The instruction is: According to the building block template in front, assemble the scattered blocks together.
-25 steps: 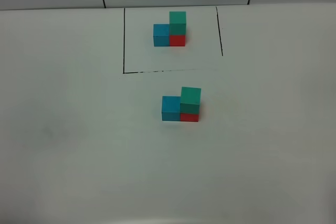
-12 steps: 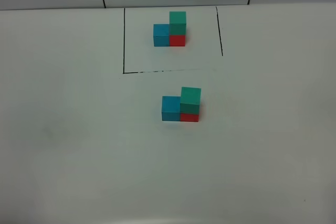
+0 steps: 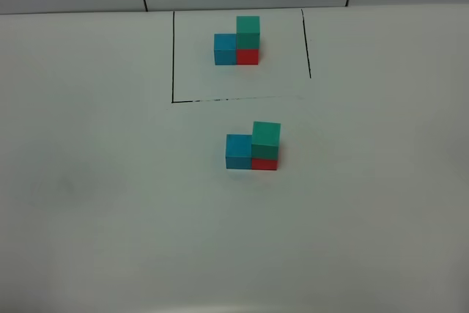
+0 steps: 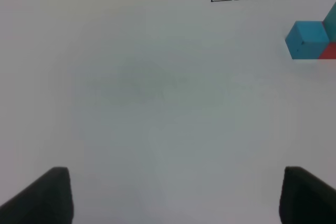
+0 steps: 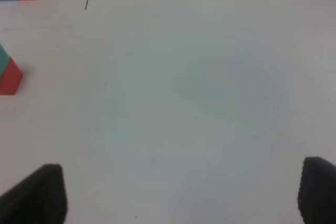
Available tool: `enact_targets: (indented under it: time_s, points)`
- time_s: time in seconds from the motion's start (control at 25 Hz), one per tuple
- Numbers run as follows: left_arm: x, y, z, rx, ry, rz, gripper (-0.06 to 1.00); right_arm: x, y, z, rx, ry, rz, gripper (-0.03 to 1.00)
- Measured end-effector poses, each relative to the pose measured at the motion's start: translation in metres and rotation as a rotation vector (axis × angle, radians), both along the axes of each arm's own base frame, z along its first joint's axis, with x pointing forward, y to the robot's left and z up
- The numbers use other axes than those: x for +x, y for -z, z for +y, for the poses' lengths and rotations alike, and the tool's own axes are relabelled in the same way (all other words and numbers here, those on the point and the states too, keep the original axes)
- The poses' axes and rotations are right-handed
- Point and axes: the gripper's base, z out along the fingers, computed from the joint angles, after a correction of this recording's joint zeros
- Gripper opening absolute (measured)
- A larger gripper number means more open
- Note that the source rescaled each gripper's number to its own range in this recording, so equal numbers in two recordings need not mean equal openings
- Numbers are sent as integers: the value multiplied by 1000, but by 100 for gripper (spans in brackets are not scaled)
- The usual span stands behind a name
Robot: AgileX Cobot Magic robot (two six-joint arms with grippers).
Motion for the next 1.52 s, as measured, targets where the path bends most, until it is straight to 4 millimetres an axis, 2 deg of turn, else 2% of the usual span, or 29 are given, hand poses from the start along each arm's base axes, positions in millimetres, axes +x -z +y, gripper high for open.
enact_targets:
  time_s: [0.56,0.88,1.52]
  points:
    - [0,0,0,0,0,0,98,0,0,0,2,12,-1,75]
    - [0,0,0,0,0,0,98,-1,0,2,3,188,-2,74]
    - [0,0,0,0,0,0,98,-1,0,2,3,194,-3,73]
